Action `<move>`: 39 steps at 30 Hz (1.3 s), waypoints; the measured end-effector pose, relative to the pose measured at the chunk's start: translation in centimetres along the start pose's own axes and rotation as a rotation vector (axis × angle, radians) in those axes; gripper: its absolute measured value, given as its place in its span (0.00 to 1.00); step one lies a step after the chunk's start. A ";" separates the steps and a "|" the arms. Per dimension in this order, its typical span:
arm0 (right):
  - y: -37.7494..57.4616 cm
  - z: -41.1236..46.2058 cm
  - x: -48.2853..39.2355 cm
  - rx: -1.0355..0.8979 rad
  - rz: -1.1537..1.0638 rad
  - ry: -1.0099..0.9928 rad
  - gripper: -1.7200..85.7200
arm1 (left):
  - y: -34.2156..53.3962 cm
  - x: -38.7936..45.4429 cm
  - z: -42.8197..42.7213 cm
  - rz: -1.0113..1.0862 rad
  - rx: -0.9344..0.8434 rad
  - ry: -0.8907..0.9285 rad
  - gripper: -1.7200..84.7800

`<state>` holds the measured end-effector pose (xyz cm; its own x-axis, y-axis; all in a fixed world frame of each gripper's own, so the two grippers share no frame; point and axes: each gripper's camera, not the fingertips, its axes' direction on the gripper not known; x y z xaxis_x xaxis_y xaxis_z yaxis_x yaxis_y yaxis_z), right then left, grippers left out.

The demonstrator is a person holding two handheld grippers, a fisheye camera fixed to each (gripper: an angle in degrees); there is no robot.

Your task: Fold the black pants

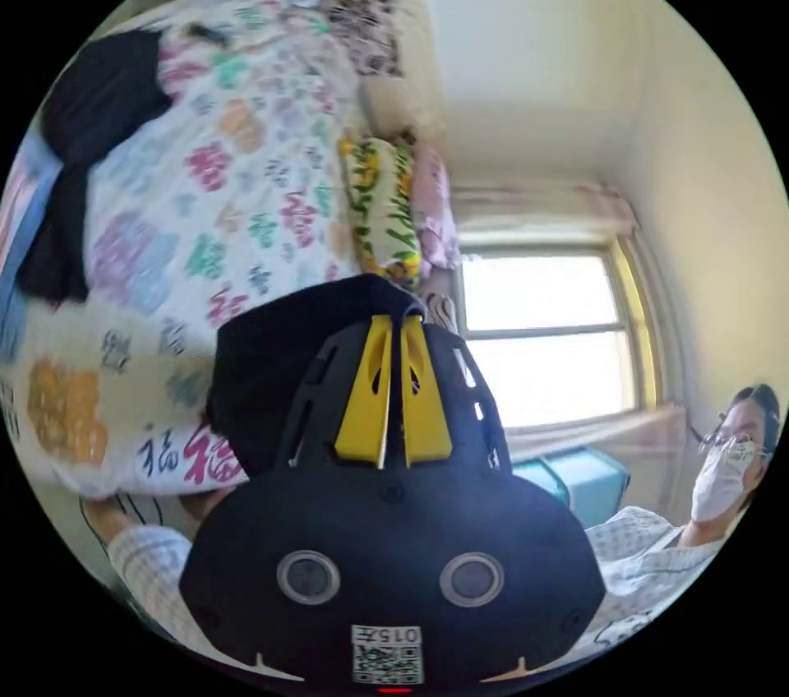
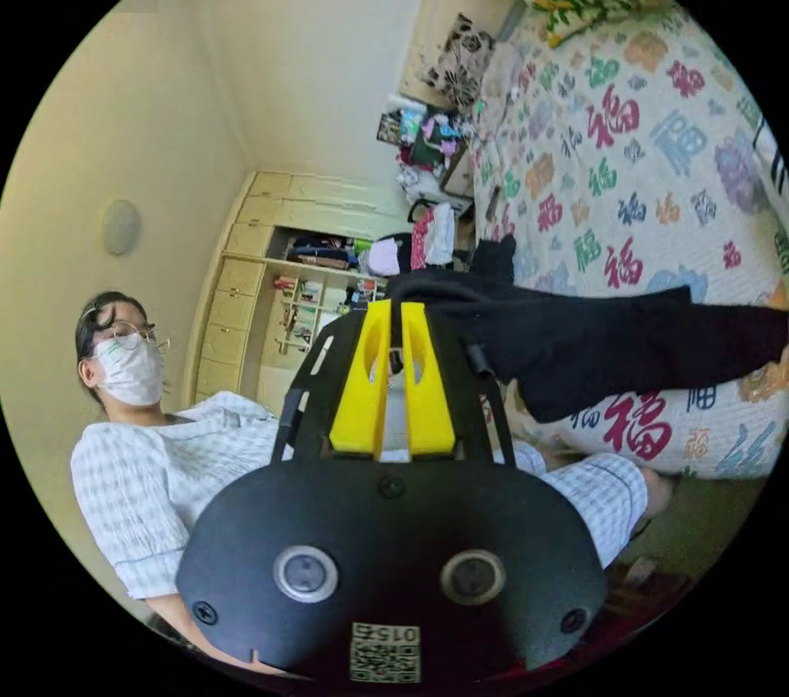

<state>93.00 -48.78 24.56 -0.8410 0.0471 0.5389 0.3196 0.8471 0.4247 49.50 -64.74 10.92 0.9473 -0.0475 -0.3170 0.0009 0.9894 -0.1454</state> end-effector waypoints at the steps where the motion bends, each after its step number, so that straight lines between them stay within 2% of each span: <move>1: 0.2 -2.9 -2.8 0.079 -0.067 0.004 0.03 | -1.9 4.0 2.3 0.086 -0.047 0.034 0.01; 5: 1.0 -12.2 -13.3 0.320 -0.318 0.060 0.03 | -6.0 18.7 12.1 0.353 -0.216 0.117 0.01; 11: 1.9 -22.0 -29.2 0.513 -0.687 0.183 0.03 | -7.0 37.1 20.5 0.596 -0.227 0.336 0.01; 14: 1.7 -24.1 -35.6 0.540 -0.807 0.246 0.03 | -7.3 43.7 20.9 0.659 -0.178 0.441 0.01; 17: 1.1 -24.4 -39.7 0.527 -0.876 0.225 0.03 | -8.0 48.2 19.3 0.728 -0.117 0.474 0.01; 21: 1.3 -22.1 -41.6 0.455 -0.939 0.186 0.03 | -9.2 49.8 16.1 0.790 -0.075 0.484 0.01; 25: 2.6 -16.0 -39.5 0.321 -0.957 0.139 0.03 | -11.4 45.3 11.3 0.783 -0.107 0.509 0.01; 30: 1.7 -6.0 -32.0 0.134 -0.786 0.112 0.03 | -14.4 32.6 4.2 0.641 -0.121 0.389 0.01; 36: -0.3 8.7 -14.3 -0.117 -0.316 0.063 0.03 | -17.0 10.7 -5.4 0.303 -0.157 0.169 0.01; 39: 0.2 16.3 -3.8 -0.265 -0.094 0.145 0.03 | -16.6 -0.9 -10.4 0.138 -0.167 0.013 0.01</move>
<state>89.13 -40.17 10.77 -0.8073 -0.1167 0.5784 0.3624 0.6756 0.6420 45.34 -82.53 3.88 0.9304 0.0843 -0.3567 -0.1830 0.9501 -0.2528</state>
